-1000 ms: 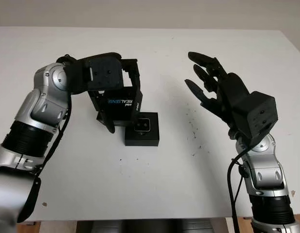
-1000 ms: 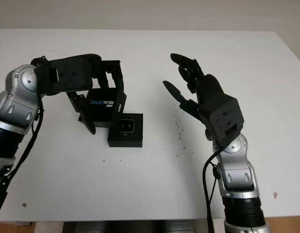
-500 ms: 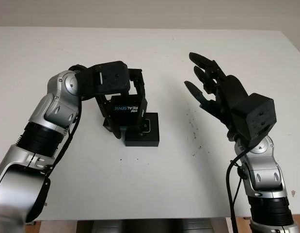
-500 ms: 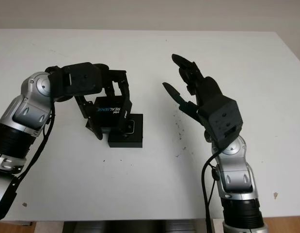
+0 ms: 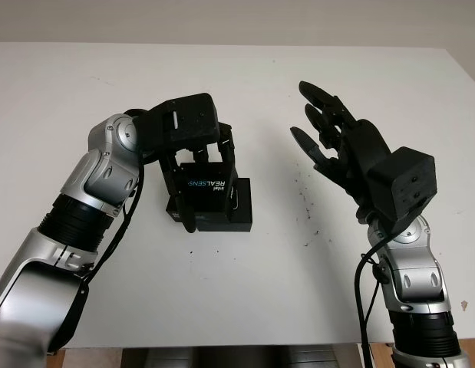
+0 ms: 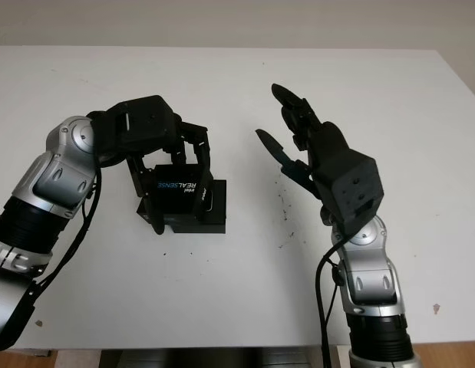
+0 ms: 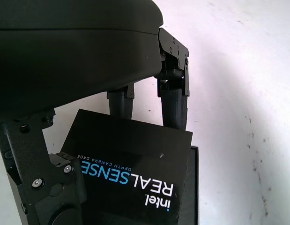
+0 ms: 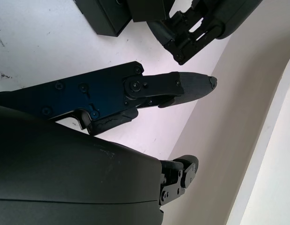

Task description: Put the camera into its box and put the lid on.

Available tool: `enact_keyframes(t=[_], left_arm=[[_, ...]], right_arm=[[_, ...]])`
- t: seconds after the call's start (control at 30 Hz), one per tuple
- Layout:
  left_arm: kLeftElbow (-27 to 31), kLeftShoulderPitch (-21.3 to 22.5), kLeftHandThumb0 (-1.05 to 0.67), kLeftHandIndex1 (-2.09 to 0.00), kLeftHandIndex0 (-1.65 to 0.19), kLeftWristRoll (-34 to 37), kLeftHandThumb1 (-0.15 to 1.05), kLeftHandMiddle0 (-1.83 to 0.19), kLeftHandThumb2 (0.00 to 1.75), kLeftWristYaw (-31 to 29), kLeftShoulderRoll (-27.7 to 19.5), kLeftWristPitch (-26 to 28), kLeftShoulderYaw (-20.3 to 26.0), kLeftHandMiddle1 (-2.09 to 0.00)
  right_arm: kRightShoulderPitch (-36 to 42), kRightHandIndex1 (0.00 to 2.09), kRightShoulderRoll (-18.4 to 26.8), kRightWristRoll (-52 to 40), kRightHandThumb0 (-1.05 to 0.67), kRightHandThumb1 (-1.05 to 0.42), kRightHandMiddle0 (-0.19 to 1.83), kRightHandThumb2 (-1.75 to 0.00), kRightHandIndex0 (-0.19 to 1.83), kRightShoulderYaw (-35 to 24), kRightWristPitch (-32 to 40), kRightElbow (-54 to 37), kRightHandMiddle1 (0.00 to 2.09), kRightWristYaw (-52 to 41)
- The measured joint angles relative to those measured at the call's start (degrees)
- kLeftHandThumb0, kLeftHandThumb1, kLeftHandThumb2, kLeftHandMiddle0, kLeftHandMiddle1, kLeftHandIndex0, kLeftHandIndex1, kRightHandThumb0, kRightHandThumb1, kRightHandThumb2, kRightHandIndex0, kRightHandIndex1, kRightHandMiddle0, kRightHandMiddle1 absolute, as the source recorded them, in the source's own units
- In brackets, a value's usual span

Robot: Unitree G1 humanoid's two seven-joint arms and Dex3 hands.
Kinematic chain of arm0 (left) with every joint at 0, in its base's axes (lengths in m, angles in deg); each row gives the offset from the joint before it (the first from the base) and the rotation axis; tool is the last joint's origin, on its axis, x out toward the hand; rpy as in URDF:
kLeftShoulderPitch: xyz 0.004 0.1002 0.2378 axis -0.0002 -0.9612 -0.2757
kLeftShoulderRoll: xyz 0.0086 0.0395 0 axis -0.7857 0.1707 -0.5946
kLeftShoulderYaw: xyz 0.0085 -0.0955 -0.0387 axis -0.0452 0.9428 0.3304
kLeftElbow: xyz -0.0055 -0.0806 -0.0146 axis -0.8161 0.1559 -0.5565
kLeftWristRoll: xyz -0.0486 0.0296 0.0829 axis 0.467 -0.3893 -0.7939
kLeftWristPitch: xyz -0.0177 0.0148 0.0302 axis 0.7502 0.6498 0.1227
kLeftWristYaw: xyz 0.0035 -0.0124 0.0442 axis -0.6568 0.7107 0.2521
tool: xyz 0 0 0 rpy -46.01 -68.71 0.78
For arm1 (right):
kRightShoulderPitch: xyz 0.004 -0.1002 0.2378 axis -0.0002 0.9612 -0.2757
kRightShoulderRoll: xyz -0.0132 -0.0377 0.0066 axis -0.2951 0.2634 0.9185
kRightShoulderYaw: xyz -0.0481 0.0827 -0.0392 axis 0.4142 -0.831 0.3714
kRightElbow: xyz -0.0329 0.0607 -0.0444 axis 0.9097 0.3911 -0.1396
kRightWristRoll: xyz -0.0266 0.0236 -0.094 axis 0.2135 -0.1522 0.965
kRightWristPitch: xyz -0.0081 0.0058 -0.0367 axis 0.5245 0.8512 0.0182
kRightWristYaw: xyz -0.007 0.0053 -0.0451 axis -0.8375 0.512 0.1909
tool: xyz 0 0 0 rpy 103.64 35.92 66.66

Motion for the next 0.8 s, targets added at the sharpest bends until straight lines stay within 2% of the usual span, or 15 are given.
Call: enact_keyframes(t=[0.13, 0.27, 0.4, 0.6, 0.8], left_arm=[[0.41, 0.16, -0.31, -1.85, -0.43, 0.64, 1.05, -0.61, 0.14, 1.14, 0.83, 2.24, 0.00, -2.04], [0.37, 0.12, -0.32, -1.88, -0.45, 1.21, 1.05, -0.48, 0.16, 4.16, 2.04, -1.03, -0.02, -1.92], [0.01, -0.01, -0.31, -1.89, -0.31, 1.26, 1.05, -0.33, 0.19, 6.00, 2.51, -3.42, -0.10, -1.76], [-1.84, -0.23, -0.30, -1.98, -0.33, 1.80, 1.05, -0.32, 0.21, 7.45, 2.55, -7.83, -0.09, -1.83], [-2.05, -0.24, -0.28, -1.97, -0.31, 2.07, 1.05, -0.33, 0.21, 7.43, 2.67, -8.14, -0.09, -1.79]], right_arm=[[0.00, 0.03, -0.47, -0.12, -0.69, -1.05, 0.12, -0.24, 0.10, 0.01, 0.00, 0.06, 0.31, 0.24], [0.00, 0.04, -1.07, -0.06, -0.70, -1.05, 0.10, -0.22, 0.12, 0.04, 0.02, 0.12, 0.40, 0.83], [0.00, 0.05, -1.11, 0.05, -0.71, -1.05, -0.01, -0.23, 0.11, 0.07, -0.04, 0.17, 0.59, 0.93], [0.00, 0.06, -1.02, 0.71, -0.71, -1.05, -0.03, -0.23, 0.14, 0.55, -0.64, 0.55, 0.65, 0.96], [0.00, 0.05, -1.03, 0.84, -0.71, -1.05, -0.04, -0.23, 0.12, 0.65, -1.33, 1.04, 0.68, 1.05]])
